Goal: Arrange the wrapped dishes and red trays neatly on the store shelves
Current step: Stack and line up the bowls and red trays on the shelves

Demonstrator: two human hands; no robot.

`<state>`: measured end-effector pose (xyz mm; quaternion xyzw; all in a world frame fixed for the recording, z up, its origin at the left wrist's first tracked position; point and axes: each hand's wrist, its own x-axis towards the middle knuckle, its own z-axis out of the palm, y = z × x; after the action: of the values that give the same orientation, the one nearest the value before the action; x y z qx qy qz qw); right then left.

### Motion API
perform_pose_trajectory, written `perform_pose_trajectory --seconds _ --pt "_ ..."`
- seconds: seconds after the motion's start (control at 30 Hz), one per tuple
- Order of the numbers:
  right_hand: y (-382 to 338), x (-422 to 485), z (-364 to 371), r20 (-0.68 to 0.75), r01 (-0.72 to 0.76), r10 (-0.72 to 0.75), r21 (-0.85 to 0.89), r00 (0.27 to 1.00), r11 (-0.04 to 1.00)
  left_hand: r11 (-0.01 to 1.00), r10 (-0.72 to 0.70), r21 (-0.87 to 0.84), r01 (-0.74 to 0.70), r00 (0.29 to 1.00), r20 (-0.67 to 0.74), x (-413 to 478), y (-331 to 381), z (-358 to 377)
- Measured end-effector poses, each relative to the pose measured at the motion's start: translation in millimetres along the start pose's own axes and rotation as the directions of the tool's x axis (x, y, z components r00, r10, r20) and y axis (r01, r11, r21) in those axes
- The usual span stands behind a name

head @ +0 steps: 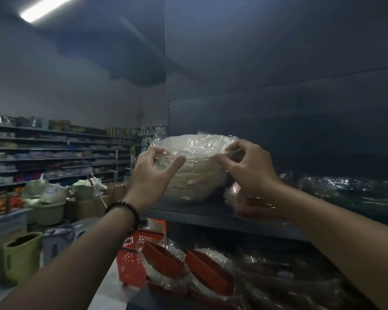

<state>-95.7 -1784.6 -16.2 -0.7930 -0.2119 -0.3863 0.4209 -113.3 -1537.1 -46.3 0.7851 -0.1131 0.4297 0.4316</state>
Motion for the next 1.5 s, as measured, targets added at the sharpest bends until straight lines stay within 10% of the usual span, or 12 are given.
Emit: perform_pose_trajectory --seconds 1.03,1.5 --pt "90 120 129 0.474 -0.015 0.246 -0.44 0.846 0.898 0.896 -0.235 0.41 0.172 0.966 0.109 101 -164 75" --pt "54 -23 -19 0.288 0.28 -0.188 -0.323 0.939 0.904 0.98 0.031 0.188 -0.059 0.988 0.15 -78 -33 75"
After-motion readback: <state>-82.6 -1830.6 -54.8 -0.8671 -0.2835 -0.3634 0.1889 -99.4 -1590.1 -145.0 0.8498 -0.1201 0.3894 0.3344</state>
